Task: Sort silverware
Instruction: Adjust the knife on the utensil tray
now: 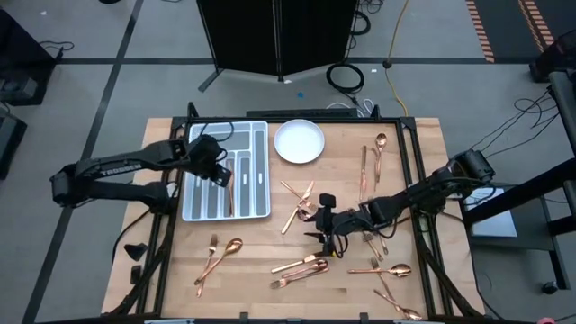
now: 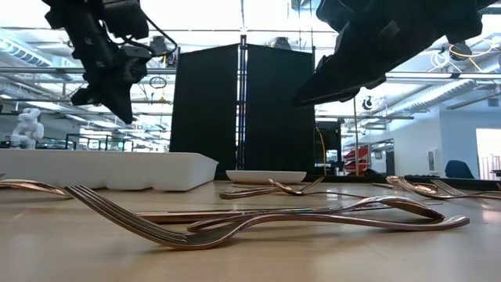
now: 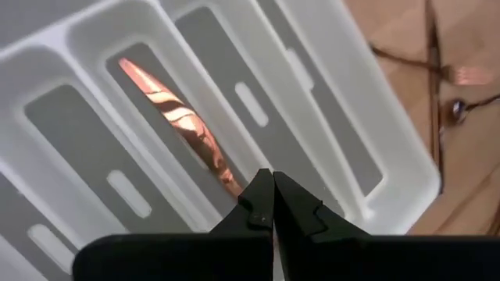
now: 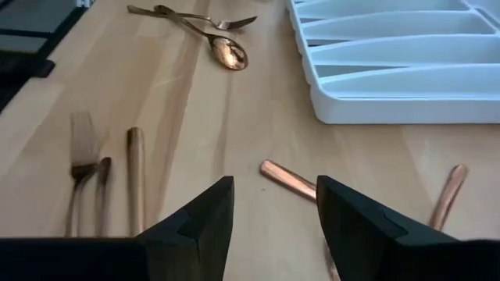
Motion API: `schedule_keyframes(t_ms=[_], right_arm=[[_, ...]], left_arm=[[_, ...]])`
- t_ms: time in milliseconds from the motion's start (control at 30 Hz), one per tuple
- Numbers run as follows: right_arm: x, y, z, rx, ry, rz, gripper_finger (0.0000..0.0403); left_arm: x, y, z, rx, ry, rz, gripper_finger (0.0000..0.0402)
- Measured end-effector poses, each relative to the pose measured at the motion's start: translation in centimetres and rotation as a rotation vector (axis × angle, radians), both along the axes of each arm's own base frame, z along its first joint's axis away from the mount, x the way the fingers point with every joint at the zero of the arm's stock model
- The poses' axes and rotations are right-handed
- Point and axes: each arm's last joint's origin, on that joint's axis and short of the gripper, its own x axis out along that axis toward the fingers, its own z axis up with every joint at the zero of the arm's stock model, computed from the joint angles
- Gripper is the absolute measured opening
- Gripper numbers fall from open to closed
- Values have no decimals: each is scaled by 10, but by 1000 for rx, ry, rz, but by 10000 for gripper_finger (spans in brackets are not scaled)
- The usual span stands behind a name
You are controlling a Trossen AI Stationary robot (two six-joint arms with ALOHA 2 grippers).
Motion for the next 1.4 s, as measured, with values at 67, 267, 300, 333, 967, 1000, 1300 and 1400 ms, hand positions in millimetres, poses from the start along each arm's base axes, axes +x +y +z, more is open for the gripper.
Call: schedule_keyframes(t_ms=[67,267,300,333,967,1000,1300,1400], right_arm=[[1,-4,0,-1,0,-12,173],[4,-14,0,0,0,-48,173],[5,-16,0,2,0,-52,173],[5,-17,0,10,0,-60,173],[8,-17,4,281,-54,-198,174],[8,-17,4,307,-57,-212,174],[5,3,9,447,-83,-155,174],[3,12,12,467,-105,-123,174]], left_arm=[[5,0,-5,-13,30,-13,0],[18,-5,-19,-40,104,-69,0],[20,-6,-21,-44,111,-88,0],[22,-7,-23,-46,115,-109,0],[52,-48,-28,-139,-26,-452,144],[53,-54,-28,-141,-26,-475,145],[55,-114,-25,-121,-59,-610,143],[53,-131,-23,-72,-86,-622,143]])
